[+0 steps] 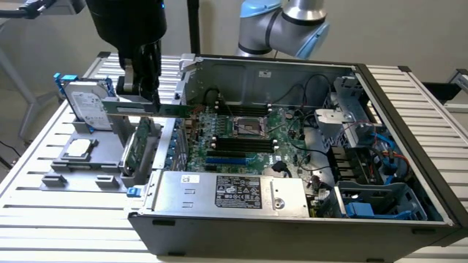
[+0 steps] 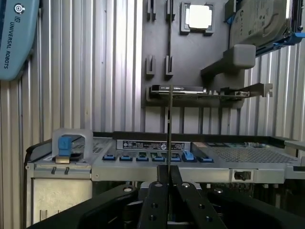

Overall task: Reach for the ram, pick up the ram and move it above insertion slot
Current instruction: 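Pick up the ram and move it above insertion slot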

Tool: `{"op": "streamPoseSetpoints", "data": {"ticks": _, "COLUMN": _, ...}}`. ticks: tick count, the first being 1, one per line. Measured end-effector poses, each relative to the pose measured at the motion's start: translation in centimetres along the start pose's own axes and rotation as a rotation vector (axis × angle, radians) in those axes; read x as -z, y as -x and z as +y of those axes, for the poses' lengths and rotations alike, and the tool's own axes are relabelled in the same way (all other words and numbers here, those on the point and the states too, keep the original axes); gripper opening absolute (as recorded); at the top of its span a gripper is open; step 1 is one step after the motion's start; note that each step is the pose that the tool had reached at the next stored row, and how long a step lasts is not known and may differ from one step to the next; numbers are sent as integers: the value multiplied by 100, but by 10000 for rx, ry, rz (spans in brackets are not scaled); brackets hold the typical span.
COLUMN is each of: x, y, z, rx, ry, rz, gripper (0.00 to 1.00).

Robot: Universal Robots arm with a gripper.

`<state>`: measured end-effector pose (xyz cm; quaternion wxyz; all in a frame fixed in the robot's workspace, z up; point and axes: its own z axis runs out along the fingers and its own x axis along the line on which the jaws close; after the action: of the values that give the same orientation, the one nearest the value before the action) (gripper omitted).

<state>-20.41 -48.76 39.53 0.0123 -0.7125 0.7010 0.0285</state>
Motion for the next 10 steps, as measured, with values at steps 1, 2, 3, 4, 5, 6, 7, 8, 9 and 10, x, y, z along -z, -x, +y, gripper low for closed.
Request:
{"op": "streamPoseSetpoints", "data": {"ticks": 1, "x": 1, "y": 0, "z": -47, "rx": -1, "ry": 1, "rz": -3, "gripper": 13}}
{"op": "streamPoseSetpoints", "data": {"ticks": 2, "x": 2, "y": -1, "z": -92, "rx": -1, "ry": 1, "rz": -4, "gripper": 13}}
{"op": "streamPoseSetpoints", "data": {"ticks": 3, "x": 2, "y": -2, "z": -137, "rx": 0, "ry": 0, "rz": -5, "gripper": 13}}
{"op": "streamPoseSetpoints", "data": {"ticks": 4, "x": 2, "y": -2, "z": -183, "rx": 1, "ry": 0, "rz": -5, "gripper": 13}}
{"op": "streamPoseSetpoints", "data": {"ticks": 5, "x": 2, "y": -2, "z": -227, "rx": 0, "ry": 0, "rz": -6, "gripper": 13}}
{"op": "streamPoseSetpoints", "data": {"ticks": 6, "x": 2, "y": -3, "z": -272, "rx": -1, "ry": 0, "rz": -7, "gripper": 13}}
{"op": "streamPoseSetpoints", "data": {"ticks": 7, "x": 1, "y": -3, "z": -317, "rx": 0, "ry": 0, "rz": -7, "gripper": 13}}
{"op": "streamPoseSetpoints", "data": {"ticks": 8, "x": 0, "y": -3, "z": -363, "rx": 1, "ry": 0, "rz": -7, "gripper": 13}}
{"op": "streamPoseSetpoints", "data": {"ticks": 9, "x": -2, "y": -3, "z": -411, "rx": 0, "ry": 0, "rz": -6, "gripper": 13}}
{"op": "streamPoseSetpoints", "data": {"ticks": 10, "x": -4, "y": -1, "z": -456, "rx": -1, "ry": 0, "rz": -6, "gripper": 13}}
